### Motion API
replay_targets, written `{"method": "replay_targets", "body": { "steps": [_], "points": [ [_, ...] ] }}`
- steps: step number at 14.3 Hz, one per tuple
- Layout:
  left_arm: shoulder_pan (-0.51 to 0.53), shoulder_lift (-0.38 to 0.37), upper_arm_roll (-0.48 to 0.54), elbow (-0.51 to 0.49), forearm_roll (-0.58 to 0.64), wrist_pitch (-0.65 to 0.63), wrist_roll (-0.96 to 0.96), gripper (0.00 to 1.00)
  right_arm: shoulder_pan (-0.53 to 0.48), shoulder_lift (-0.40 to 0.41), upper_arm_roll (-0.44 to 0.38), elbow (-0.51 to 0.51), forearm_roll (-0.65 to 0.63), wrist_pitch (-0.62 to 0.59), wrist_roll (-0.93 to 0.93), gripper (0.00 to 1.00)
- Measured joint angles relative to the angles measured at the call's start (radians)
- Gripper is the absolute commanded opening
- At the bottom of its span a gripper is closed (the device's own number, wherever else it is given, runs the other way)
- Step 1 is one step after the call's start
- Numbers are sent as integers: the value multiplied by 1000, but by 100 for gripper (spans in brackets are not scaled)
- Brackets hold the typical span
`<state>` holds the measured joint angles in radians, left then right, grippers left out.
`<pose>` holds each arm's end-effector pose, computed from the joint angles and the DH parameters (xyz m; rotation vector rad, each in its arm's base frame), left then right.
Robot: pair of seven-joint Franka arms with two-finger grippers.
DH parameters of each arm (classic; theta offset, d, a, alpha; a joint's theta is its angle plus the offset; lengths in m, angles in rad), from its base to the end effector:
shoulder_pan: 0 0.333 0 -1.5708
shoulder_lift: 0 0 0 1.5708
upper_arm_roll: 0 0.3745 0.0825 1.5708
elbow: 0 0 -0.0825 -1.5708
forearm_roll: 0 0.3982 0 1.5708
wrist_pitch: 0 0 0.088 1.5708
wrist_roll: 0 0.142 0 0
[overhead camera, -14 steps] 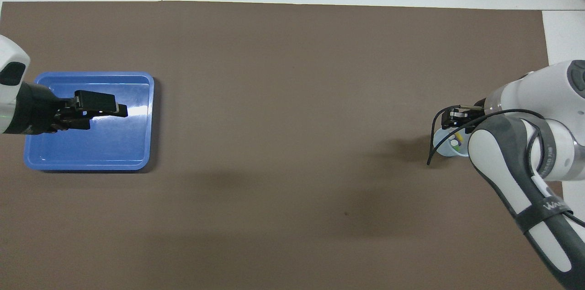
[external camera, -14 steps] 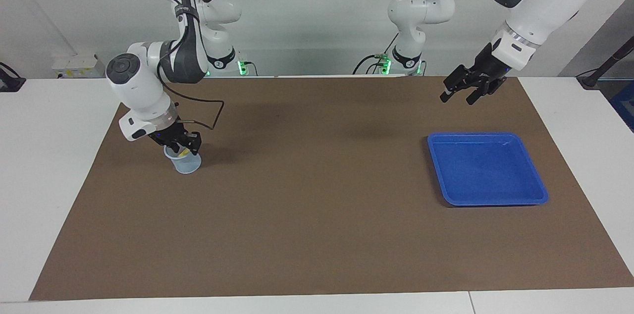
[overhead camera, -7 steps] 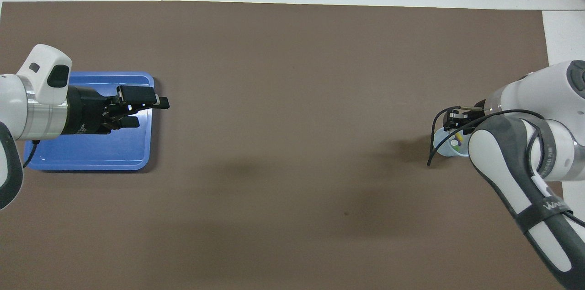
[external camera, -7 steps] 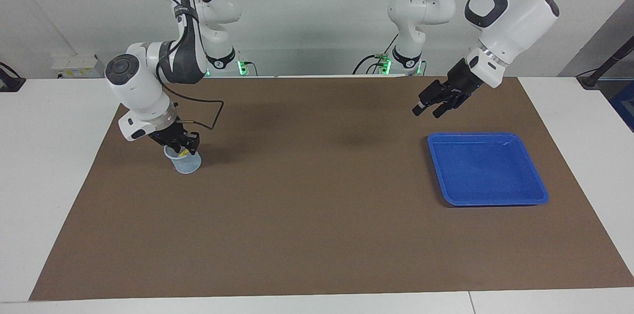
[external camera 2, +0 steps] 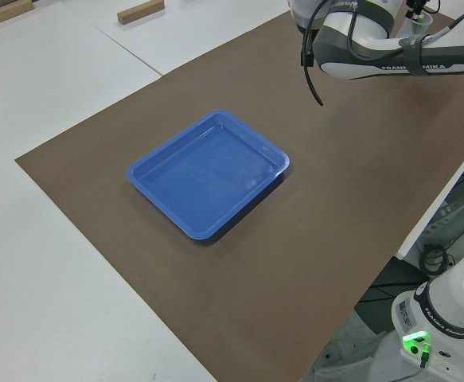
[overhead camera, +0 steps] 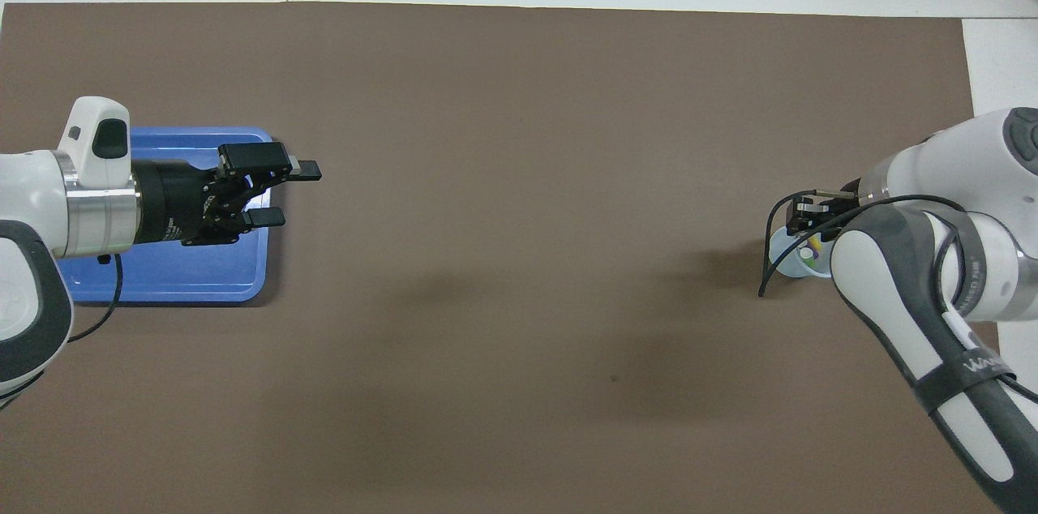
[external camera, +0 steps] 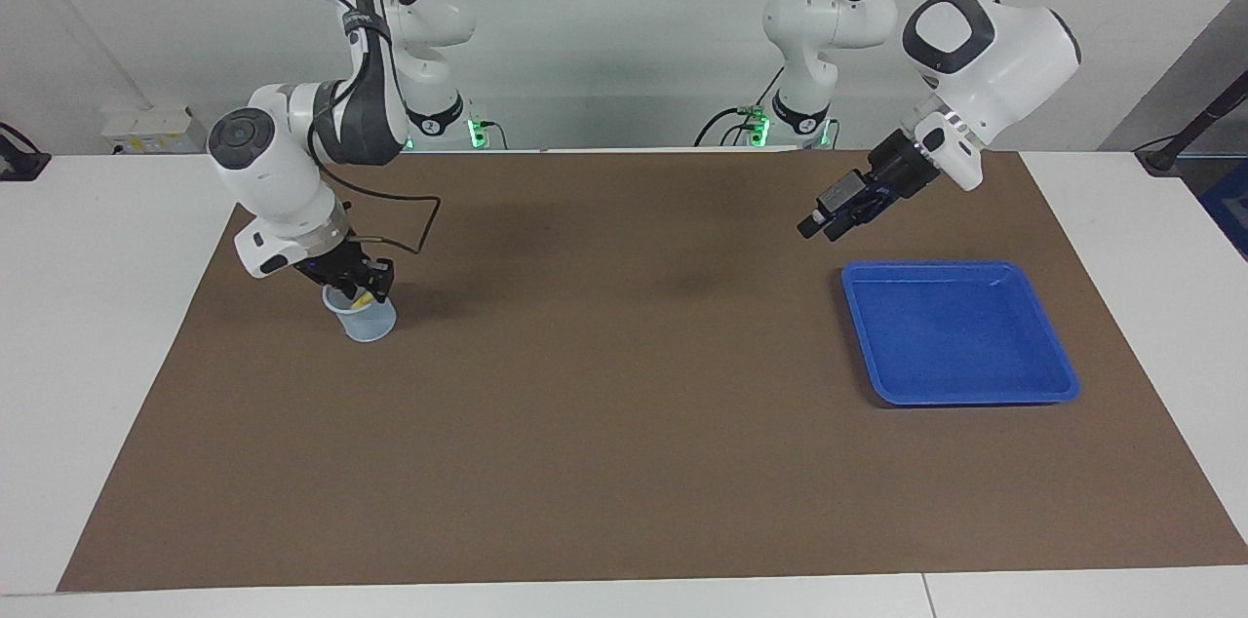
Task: Right arm passes pens to left for tray arrangement
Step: 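Reach the right gripper into the white cup while the left gripper rises, then lift the yellow pen from the cup with the right gripper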
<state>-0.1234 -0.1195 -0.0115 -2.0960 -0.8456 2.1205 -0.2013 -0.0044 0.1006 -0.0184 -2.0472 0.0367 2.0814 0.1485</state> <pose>0.5405 -0.1303 0.5286 2.3174 0.5613 0.0102 0.5768 -0.0100 0.4018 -3.1004 0.2958 0.1061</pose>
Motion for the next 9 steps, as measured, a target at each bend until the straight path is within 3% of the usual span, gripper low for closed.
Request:
{"method": "replay_targets", "body": {
  "steps": [8,9],
  "points": [
    [-1,5,2,-13,-44,18,-5,99,-1,-11,0,8,0,-5,-9,0],
    [-1,5,1,-13,-45,18,-6,99,-2,-11,-1,10,0,-11,-25,0]
  ]
}}
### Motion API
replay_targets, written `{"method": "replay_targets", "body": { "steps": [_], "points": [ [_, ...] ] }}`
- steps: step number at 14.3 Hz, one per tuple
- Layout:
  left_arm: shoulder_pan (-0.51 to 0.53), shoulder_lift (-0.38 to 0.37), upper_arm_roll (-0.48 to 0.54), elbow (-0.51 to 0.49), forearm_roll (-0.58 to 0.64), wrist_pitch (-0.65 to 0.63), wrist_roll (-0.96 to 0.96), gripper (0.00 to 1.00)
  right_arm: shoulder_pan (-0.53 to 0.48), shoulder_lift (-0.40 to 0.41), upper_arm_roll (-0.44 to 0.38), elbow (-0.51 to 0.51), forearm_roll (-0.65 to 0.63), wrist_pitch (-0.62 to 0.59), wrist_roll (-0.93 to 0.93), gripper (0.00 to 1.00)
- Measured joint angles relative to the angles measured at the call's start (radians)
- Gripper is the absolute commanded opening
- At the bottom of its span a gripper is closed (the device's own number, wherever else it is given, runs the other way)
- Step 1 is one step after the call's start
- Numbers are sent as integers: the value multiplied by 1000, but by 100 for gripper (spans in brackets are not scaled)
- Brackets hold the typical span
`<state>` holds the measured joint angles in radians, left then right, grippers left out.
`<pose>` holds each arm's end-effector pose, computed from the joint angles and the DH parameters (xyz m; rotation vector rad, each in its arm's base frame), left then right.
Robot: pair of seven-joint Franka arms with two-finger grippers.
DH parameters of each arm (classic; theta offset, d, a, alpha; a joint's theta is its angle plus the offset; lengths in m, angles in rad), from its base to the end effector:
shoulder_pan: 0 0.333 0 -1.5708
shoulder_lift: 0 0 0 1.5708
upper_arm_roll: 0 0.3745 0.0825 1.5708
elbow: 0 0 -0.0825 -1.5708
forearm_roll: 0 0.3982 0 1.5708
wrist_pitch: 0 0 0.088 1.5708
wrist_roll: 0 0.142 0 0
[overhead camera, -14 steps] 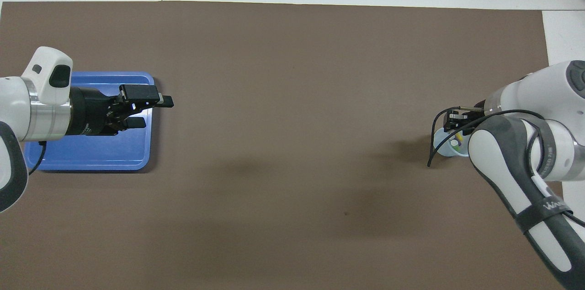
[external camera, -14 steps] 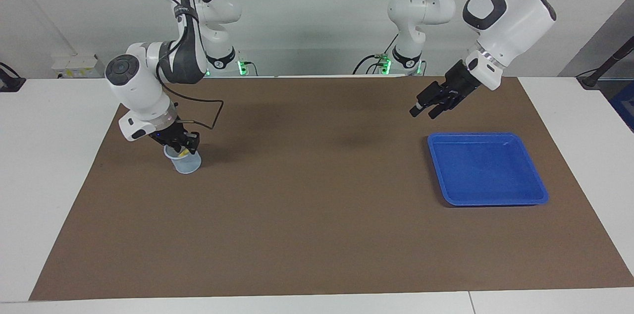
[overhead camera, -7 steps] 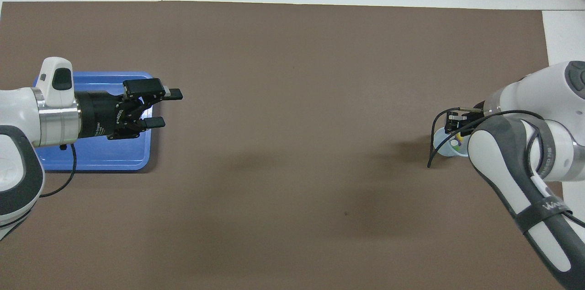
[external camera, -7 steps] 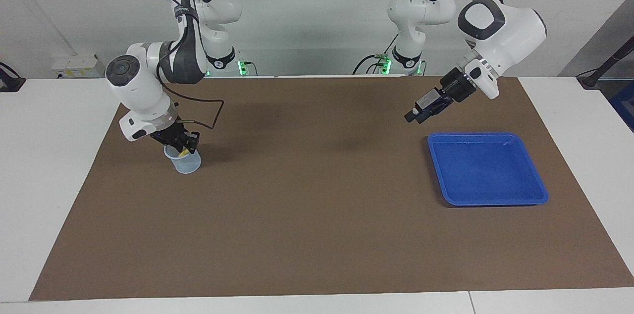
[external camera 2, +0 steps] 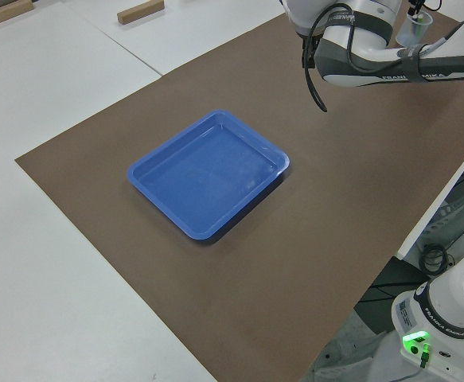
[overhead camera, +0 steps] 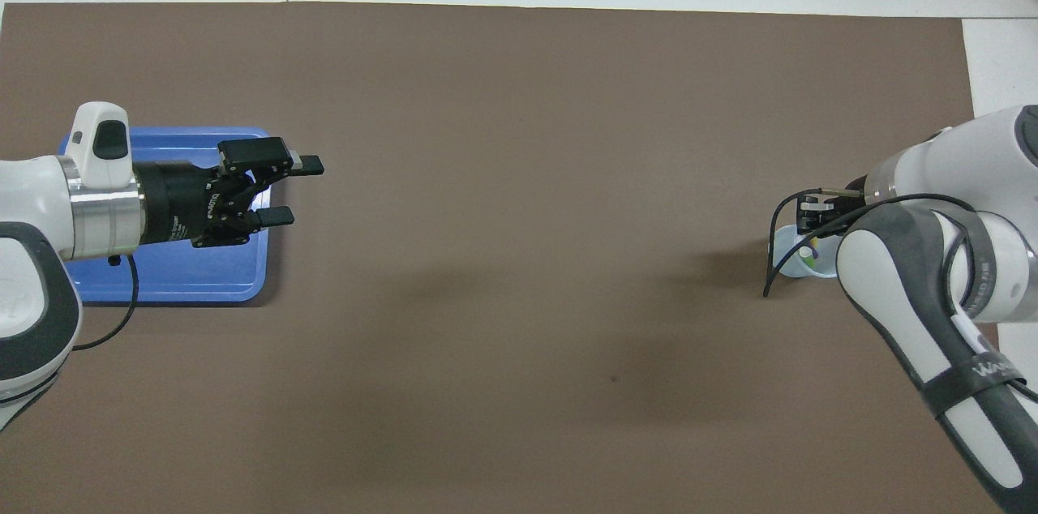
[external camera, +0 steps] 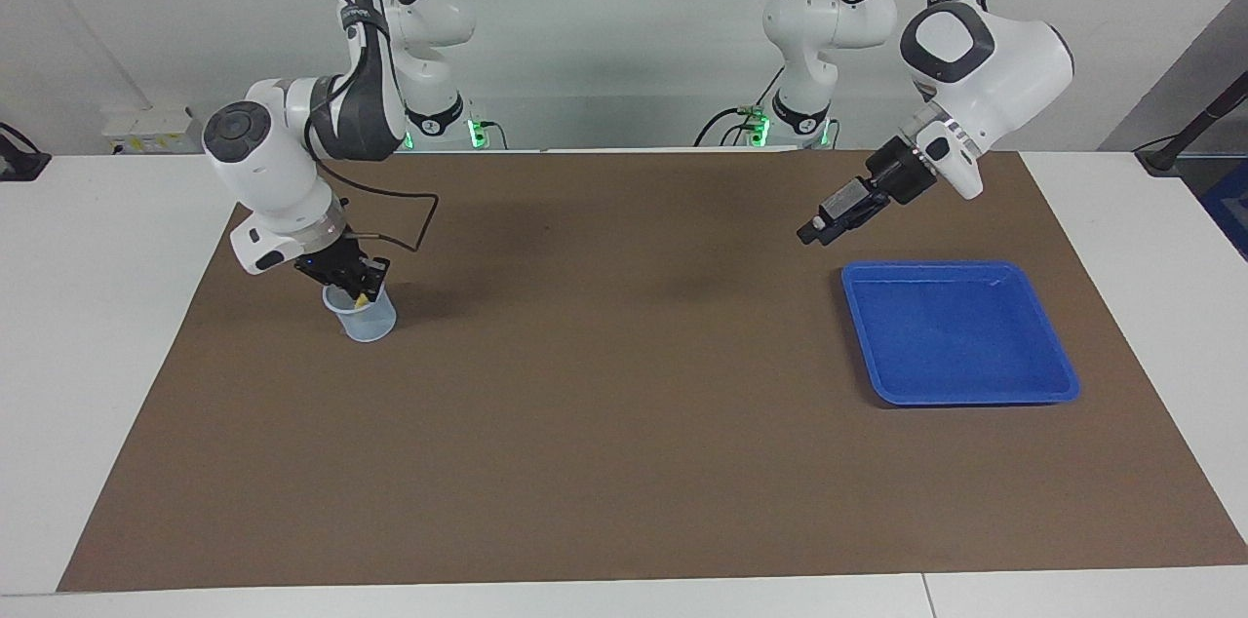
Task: Right arm passes pens to left for tray arrangement
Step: 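Lift the yellow pen from the cup with the right gripper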
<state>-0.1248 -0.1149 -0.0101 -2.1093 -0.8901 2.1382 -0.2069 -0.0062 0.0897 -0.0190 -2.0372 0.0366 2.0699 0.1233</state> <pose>0.5418 -0.1305 0.5225 2.2751 0.6040 -0.0008 0.5772 -0.0113 0.4117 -3.1023 0.2595 0.0909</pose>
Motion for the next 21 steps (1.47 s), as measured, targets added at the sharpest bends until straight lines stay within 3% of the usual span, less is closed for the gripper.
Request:
{"method": "replay_targets", "body": {
  "steps": [14,18,21],
  "points": [
    [-2,0,-1,-1,-3,0,-1,99,4,-46,24,369,-72,-397,-152,0],
    [-2,0,-1,-1,-42,0,-4,99,14,-46,62,429,23,-402,-90,0],
    [-17,0,-2,-1,-65,2,-17,99,25,-40,66,430,146,-327,44,0]
  ]
}}
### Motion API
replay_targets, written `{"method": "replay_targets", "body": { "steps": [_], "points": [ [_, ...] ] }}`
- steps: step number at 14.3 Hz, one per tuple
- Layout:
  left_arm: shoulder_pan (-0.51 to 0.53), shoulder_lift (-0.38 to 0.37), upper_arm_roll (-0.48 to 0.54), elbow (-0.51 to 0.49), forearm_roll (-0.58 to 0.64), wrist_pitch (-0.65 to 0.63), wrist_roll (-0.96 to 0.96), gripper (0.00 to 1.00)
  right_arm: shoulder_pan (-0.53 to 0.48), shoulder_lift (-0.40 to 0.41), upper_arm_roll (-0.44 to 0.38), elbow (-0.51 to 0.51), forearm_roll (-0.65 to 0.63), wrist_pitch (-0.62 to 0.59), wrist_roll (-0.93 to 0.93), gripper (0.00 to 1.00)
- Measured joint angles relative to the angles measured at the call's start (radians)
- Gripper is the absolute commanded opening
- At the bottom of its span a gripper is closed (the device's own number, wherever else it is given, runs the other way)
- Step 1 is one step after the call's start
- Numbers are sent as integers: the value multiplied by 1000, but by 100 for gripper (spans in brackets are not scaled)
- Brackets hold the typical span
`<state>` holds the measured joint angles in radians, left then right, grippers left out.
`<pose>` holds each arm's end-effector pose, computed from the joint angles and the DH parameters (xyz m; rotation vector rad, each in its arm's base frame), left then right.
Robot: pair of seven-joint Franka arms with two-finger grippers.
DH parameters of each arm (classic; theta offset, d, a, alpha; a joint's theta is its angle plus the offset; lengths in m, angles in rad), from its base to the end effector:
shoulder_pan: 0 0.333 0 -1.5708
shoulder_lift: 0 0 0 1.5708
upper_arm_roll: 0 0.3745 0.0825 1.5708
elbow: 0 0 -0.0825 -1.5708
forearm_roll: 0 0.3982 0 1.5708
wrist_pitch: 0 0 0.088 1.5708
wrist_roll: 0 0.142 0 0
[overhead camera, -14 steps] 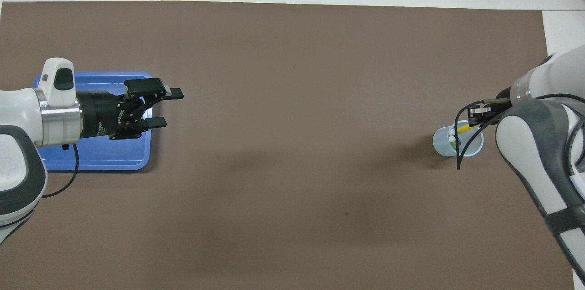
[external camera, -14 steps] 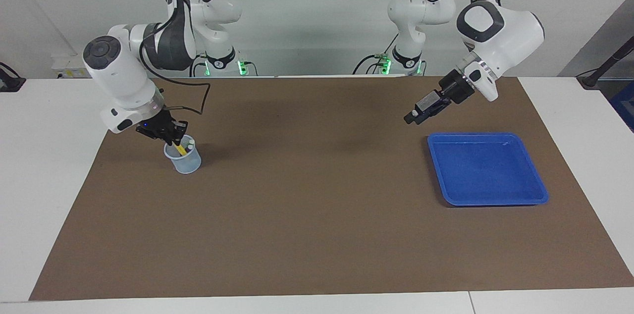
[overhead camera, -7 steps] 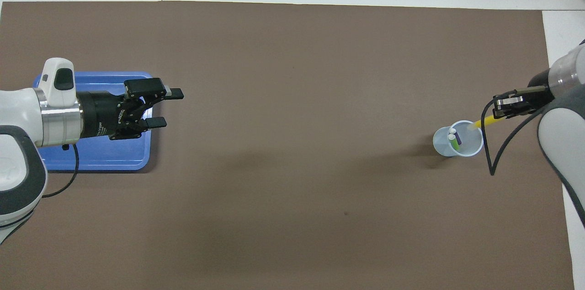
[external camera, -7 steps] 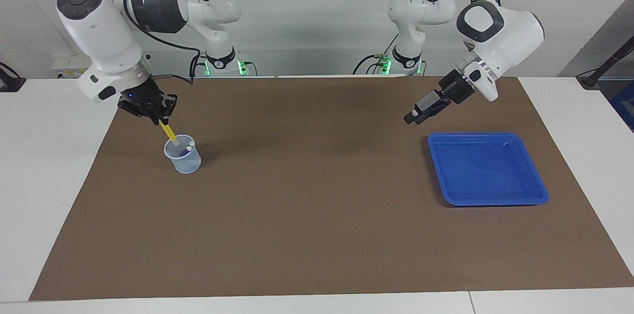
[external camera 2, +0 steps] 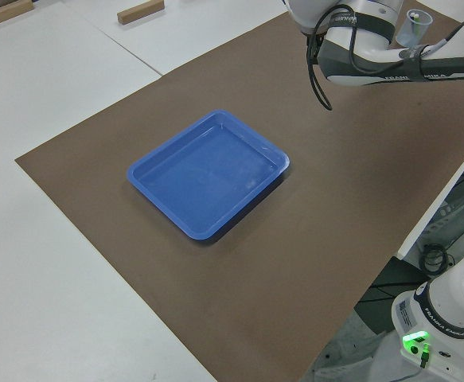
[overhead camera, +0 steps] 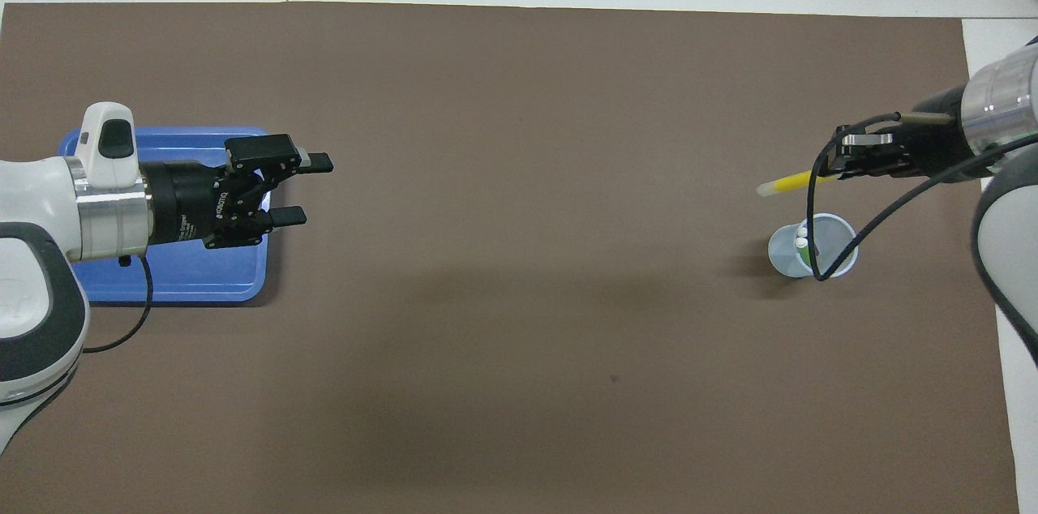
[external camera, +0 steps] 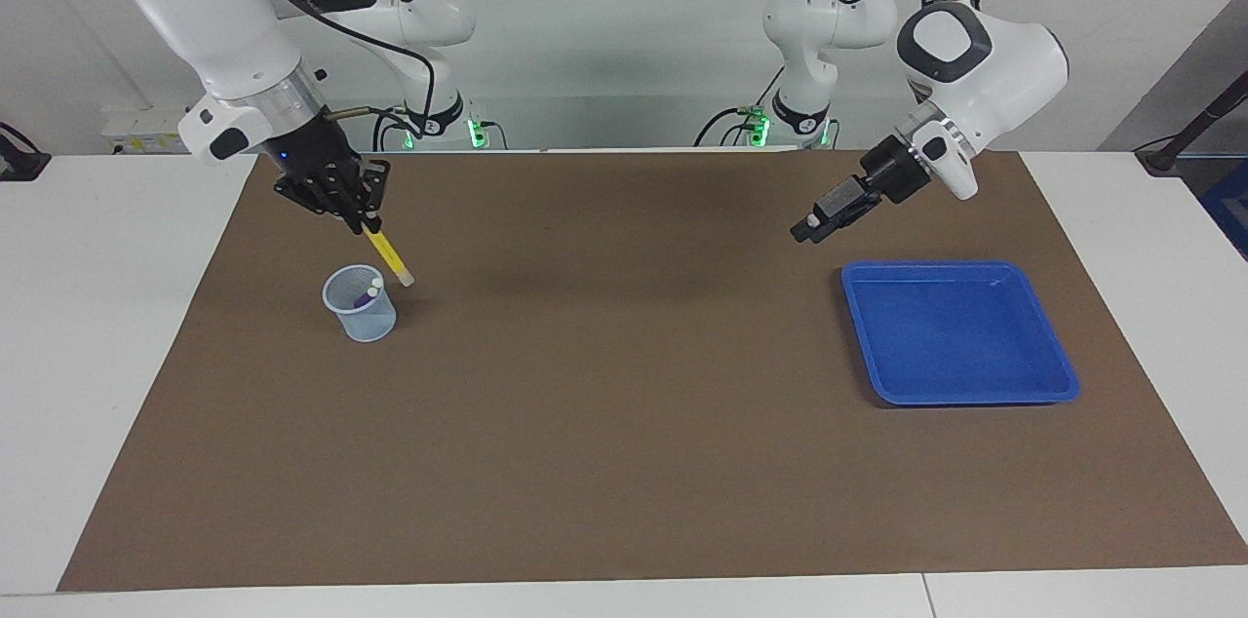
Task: Right arm passes pens to left for tray arrangement
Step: 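Lift the yellow pen from the cup with the right gripper, then bring the yellow pen toward the open left gripper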
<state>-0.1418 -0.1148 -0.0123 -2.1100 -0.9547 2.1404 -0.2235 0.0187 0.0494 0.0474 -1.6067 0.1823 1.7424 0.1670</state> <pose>0.5404 -0.1437 0.5256 2.2128 0.6292 -0.0308 0.6020 0.0618 0.6195 -2.9424 0.1834 -0.0950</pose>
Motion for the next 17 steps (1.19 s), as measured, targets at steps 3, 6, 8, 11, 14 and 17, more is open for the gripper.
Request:
{"method": "replay_targets", "body": {
  "steps": [3,6,8,11,14,17],
  "points": [
    [-19,1,0,0,-29,13,-26,99,71,10,2,-4,67,112,152,0],
    [-68,2,0,0,-73,66,-77,99,130,13,5,-41,137,223,251,0],
    [-105,7,-1,0,-110,111,-125,99,158,14,7,-61,184,235,262,0],
    [-146,15,-1,0,-196,179,-167,99,219,13,9,-67,314,250,382,0],
    [-211,27,-1,-1,-334,309,-212,99,296,12,11,-70,388,355,541,0],
    [-270,41,-2,-1,-420,406,-266,99,354,12,12,-88,490,411,618,0]
  ]
}}
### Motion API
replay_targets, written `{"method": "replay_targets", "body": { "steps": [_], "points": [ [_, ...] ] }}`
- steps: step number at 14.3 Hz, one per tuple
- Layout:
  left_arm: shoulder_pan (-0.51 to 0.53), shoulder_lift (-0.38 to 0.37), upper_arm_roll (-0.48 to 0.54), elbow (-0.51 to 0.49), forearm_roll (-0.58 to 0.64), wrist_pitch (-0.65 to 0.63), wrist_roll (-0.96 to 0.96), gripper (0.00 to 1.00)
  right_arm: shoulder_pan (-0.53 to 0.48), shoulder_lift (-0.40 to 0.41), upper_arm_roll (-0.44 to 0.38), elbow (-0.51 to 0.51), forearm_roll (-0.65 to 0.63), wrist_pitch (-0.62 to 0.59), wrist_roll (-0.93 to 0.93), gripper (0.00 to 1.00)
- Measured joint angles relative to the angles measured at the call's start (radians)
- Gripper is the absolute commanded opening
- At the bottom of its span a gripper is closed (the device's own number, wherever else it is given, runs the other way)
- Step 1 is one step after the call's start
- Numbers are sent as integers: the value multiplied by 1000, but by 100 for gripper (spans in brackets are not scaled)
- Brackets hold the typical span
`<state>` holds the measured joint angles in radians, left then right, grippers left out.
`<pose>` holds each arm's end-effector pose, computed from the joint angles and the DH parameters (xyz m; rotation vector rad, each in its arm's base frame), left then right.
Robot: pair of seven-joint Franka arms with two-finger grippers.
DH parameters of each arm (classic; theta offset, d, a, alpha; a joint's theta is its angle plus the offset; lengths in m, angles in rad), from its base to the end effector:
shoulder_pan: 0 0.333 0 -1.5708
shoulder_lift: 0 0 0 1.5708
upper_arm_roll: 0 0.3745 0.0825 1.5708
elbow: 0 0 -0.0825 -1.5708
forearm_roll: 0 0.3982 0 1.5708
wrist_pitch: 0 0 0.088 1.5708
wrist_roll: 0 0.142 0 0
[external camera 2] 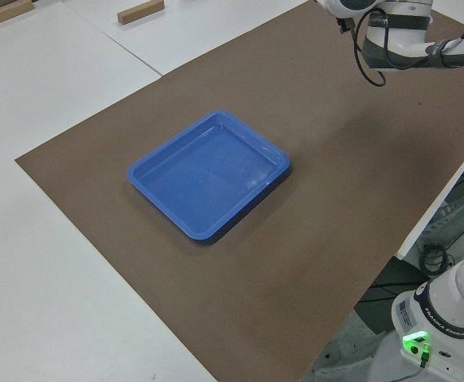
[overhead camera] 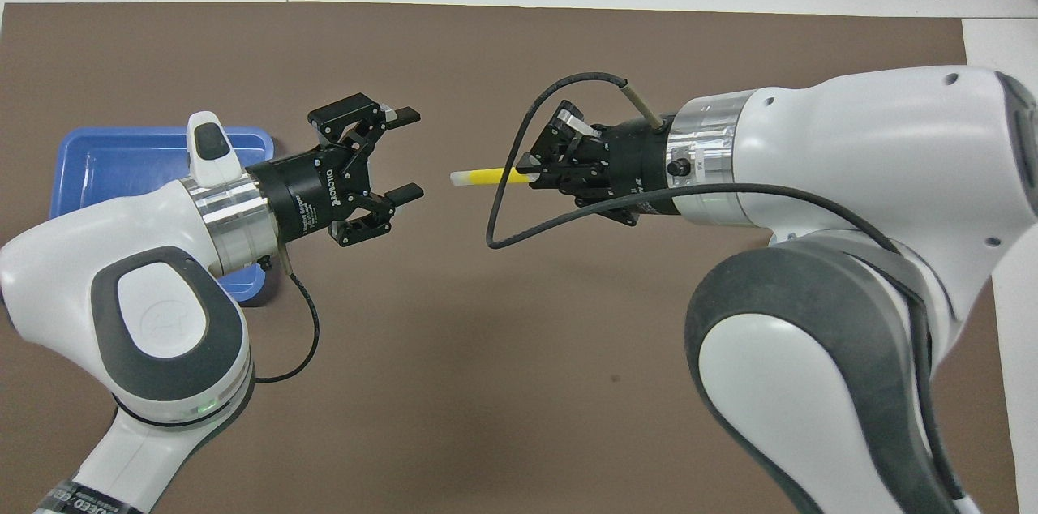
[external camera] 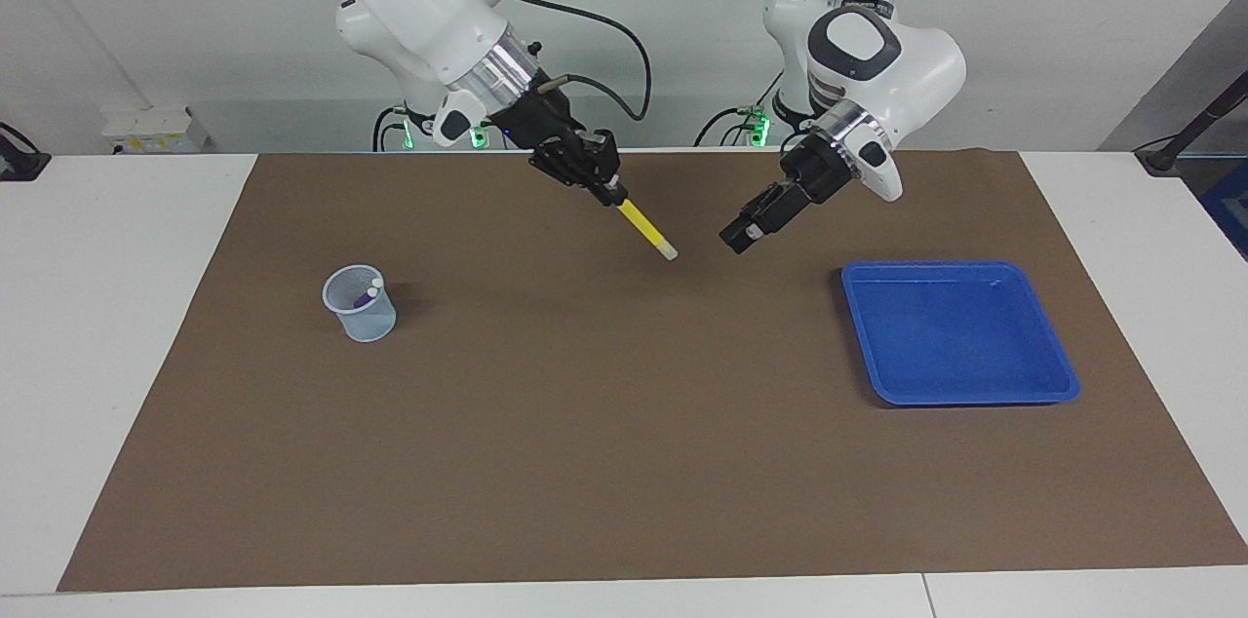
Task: Right arm passes pens to left for tray arrangement
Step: 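Bring the yellow pen toward the open left gripper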
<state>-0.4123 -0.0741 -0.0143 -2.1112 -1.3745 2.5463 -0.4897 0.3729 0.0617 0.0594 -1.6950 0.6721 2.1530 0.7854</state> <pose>0.5396 -0.2527 0.5310 1.7667 1.0629 -0.0861 0.5731 0.3113 0.6274 -2.2932 0.7339 0.0607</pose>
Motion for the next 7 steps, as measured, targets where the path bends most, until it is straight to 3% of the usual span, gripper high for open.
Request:
{"method": "replay_targets", "body": {
  "steps": [7],
  "points": [
    [-20,2,0,0,-33,14,-47,89,28,-2,-1,-31,32,67,19,0]
  ]
}}
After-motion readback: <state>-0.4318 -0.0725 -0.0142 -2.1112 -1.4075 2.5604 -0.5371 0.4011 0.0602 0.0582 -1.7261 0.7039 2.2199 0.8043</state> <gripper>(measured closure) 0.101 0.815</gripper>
